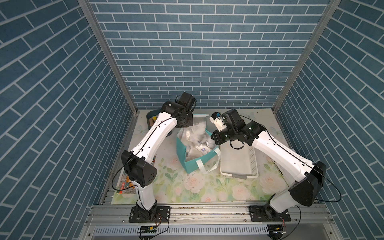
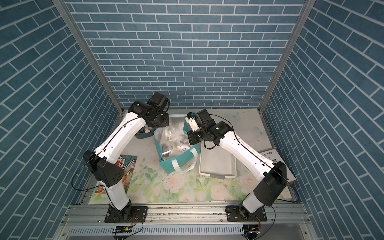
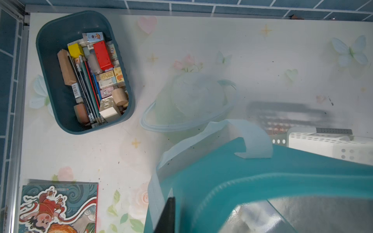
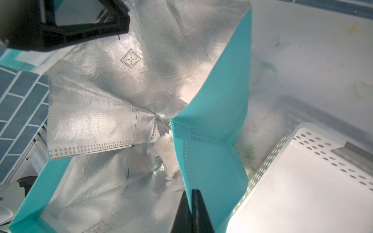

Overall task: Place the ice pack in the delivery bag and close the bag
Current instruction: Adjust the delivery bag at the center of the board.

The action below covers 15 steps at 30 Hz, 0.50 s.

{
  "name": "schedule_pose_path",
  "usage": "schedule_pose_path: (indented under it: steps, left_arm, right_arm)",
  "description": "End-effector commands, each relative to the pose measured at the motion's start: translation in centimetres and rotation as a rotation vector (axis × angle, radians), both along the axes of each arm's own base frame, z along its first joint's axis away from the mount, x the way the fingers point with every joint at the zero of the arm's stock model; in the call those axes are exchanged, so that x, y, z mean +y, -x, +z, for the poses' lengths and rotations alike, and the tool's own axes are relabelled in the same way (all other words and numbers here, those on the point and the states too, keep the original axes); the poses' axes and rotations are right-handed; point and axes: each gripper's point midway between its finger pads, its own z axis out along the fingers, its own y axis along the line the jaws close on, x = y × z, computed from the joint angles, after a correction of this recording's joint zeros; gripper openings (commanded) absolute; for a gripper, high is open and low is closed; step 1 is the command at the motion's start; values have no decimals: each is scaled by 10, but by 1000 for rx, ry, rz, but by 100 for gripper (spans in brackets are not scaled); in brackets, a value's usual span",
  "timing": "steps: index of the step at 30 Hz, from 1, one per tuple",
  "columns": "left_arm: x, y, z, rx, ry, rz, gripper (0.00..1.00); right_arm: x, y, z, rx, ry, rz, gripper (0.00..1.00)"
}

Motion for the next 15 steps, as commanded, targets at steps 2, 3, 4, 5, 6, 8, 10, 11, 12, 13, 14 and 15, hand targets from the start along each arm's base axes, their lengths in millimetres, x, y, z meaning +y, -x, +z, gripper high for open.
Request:
schedule_pose_path:
  steps: [2,3,4,5,6,8,10,11,12,13,14,15]
  left_arm:
    - [-1,7,3,0,20,-26,44]
    - [1,11,5,3,22,-23,55]
    - [4,15,5,5,21,-16,65]
    - [7,20,5,11,18,-8,70]
    - [10,25,7,9,17,2,73]
    - [18,35,9,7,8,25,80]
    - [25,47,13,0,8,45,83]
    - [28,53,15,-4,14,54,85]
    - [29,59,16,-5,26,54,85]
    - [28,64,15,-3,40,54,86]
    - [28,70,14,-2,47,56,87]
    - [29,76,13,-1,53,61,88]
  right_arm:
    - [4,-8,4,4,-13,-45,27]
    - [5,-10,5,-11,-7,-43,34]
    - [5,-13,6,-27,3,-39,44]
    - [5,-17,5,-41,22,-40,50]
    - [4,-20,3,-50,41,-36,51]
    - [1,-28,-2,-78,97,-41,53]
    - [-3,-35,-9,-95,158,-42,53]
    - [-3,-37,-11,-102,180,-36,53]
    - [-4,-39,-14,-106,201,-31,53]
    - [-5,-41,-17,-114,221,-27,53]
    - [-6,-43,-18,-118,234,-22,53]
    - [-6,-45,-19,-124,246,-21,53]
